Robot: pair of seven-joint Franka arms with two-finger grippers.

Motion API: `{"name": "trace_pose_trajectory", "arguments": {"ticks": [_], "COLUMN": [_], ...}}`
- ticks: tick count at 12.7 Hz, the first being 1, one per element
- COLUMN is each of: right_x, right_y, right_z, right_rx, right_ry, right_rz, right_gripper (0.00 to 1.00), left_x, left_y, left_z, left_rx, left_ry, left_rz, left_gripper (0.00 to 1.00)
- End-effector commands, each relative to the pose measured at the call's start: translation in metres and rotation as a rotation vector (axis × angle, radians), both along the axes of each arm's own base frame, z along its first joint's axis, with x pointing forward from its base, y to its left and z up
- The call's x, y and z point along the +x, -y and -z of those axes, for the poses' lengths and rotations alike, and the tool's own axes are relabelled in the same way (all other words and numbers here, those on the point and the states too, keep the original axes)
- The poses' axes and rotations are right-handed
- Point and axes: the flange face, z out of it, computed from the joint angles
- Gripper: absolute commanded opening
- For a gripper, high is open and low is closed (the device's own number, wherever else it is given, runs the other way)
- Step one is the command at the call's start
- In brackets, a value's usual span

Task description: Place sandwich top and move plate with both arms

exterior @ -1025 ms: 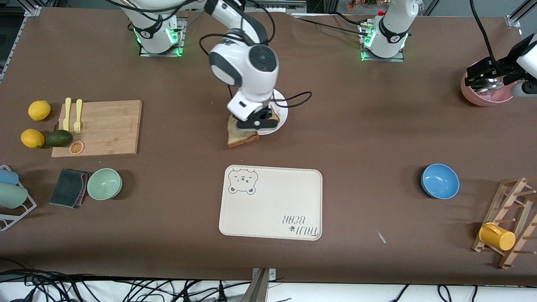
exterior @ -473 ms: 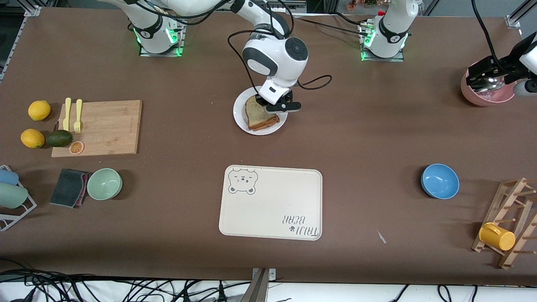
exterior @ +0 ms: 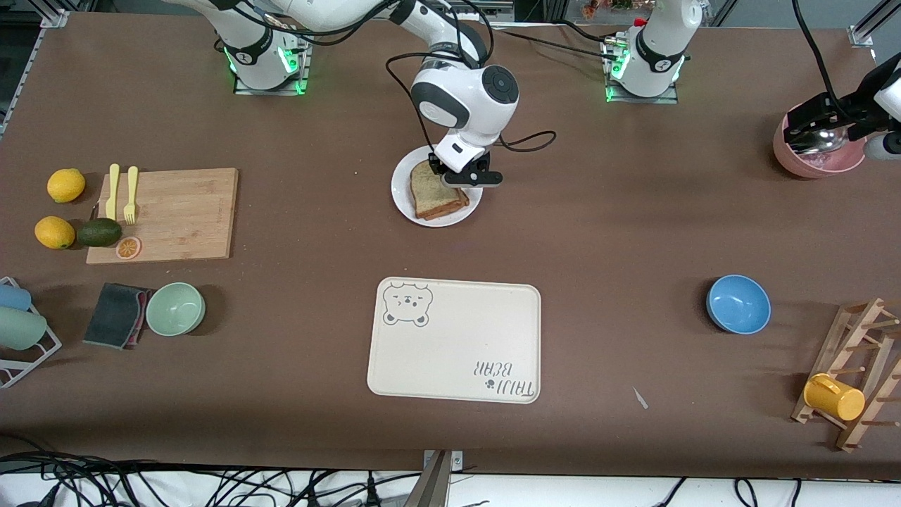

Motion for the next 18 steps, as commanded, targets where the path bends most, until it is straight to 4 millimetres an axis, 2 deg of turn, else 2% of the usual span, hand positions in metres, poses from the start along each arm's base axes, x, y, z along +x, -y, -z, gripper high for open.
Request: {"name": "trace_pose_trajectory", "arguments": {"ticks": [1, 3, 4, 6, 7, 9, 11, 13, 16, 18], "right_x": [0.005, 0.018, 0.03, 0.066, 0.086, 0.113, 0.132, 0.146, 0.161, 0.167], "right_y": [0.002, 0.013, 0.029, 0.071, 0.102, 0.16, 0.22, 0.282, 0.365, 0.424], "right_z": [-0.023, -0.054, -0.072, -0.127, -0.149, -0.191, -0.224, -0.245, -0.281, -0.302], "right_rx": [0.022, 0.029, 0.001, 0.025, 0.05, 0.095, 0.168, 0.231, 0.235, 0.239], "right_ry": [0.034, 0.032, 0.021, -0.004, -0.008, -0.008, -0.024, -0.031, 0.007, 0.014], "right_rz": [0.023, 0.027, -0.013, -0.028, 0.005, 0.0, 0.041, 0.105, 0.171, 0.149], "right_gripper": [0.98, 0.99, 0.99, 1.0, 1.0, 1.0, 1.0, 1.0, 1.0, 1.0], "left_x": [-0.001, -0.001, -0.001, -0.001, -0.001, -0.001, 0.0, 0.001, 0.003, 0.007], "left_y": [-0.001, -0.001, -0.001, -0.001, -0.001, -0.001, -0.001, 0.0, 0.001, -0.001], "left_z": [-0.007, -0.007, -0.007, -0.007, -0.007, -0.007, -0.007, -0.005, -0.003, 0.004], "left_rx": [-0.026, -0.026, -0.026, -0.026, -0.026, -0.026, -0.027, -0.034, -0.042, -0.043], "left_ry": [0.003, 0.005, 0.005, 0.005, 0.005, 0.005, 0.005, 0.005, 0.003, -0.008], "left_rz": [-0.004, -0.004, -0.004, -0.004, -0.004, -0.006, -0.006, -0.004, -0.002, -0.004], "left_gripper": [1.0, 1.0, 1.0, 1.0, 1.0, 1.0, 1.0, 1.0, 1.0, 1.0]}}
